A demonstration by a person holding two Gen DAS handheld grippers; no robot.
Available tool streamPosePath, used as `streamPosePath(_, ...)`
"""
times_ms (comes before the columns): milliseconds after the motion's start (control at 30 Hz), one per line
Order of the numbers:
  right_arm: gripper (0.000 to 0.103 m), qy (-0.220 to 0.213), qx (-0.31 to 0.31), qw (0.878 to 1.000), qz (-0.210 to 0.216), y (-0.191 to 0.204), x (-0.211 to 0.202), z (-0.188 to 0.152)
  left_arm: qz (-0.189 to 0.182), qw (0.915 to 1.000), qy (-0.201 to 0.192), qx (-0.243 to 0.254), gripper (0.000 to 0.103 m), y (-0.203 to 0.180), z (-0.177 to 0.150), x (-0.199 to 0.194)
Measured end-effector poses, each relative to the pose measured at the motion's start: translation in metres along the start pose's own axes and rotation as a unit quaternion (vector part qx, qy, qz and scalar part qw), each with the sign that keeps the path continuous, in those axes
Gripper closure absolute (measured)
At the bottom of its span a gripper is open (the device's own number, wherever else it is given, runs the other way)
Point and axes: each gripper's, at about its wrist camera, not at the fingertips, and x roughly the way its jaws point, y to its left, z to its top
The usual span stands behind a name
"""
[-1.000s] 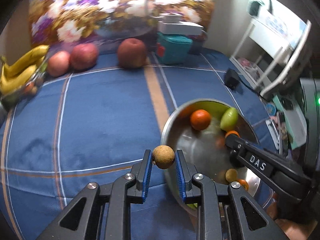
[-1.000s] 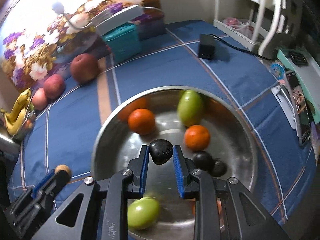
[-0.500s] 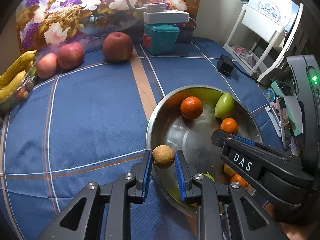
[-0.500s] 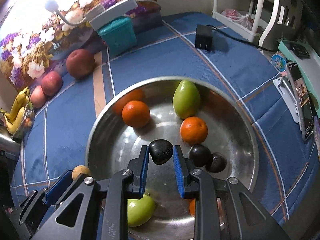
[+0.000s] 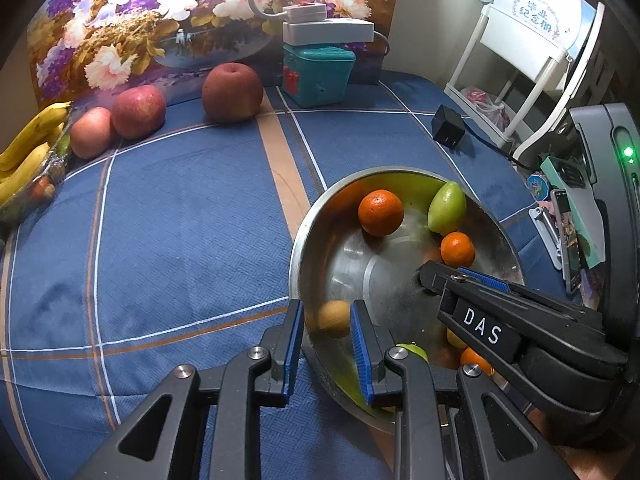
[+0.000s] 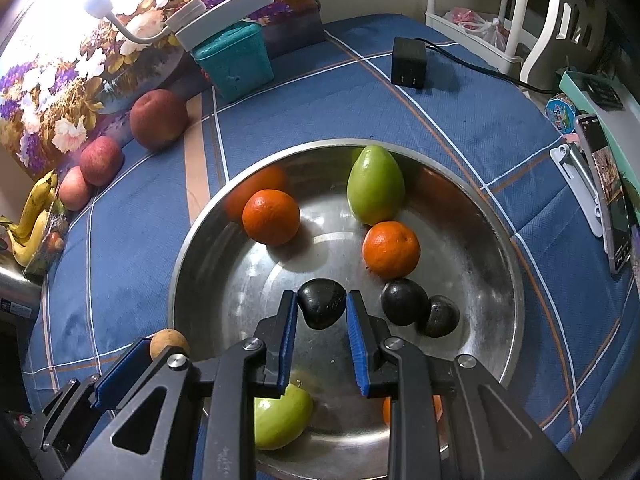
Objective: Organize fruits
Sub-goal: 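Open both grippers to drop the plum and kiwi into the pan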
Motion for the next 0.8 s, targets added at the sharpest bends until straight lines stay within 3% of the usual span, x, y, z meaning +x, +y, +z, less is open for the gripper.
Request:
streamPosePath(167,0.075,-0.003,-0.005,1.000,-0.003,0.001,-0.002,-0.001,0.001,1.0000,-0.003,-0.004,0.076,0.002,0.001,-0.003)
streamPosePath(333,0.065,-0.006,-0.010,1.000,-0.006,0.004,-0.005,-0.001,0.007,0.9998,0.001,-0.020,0.072,0.009,0.000,-0.003)
streamPosePath(467,0.063,-0.007,-0.018,1.000,-0.011,0.008,-0.006,-0.002,0.027,0.9987,0.008,-0.042,0.059,0.023,0.000,-0.002)
streamPosePath(567,0.052,-0.007,-0.022,1.000,-0.015,0.010,-0.005,-0.002,0.051,0.9962,0.011,-0.070,0.044,0.038,-0.001,-0.003)
streamPosePath(800,0.048,-0.006,-0.047,0.999,-0.022,0.023,-0.003,-0.005,0.133,0.9841,0.022,-0.116,0.029,0.073,-0.010,-0.003)
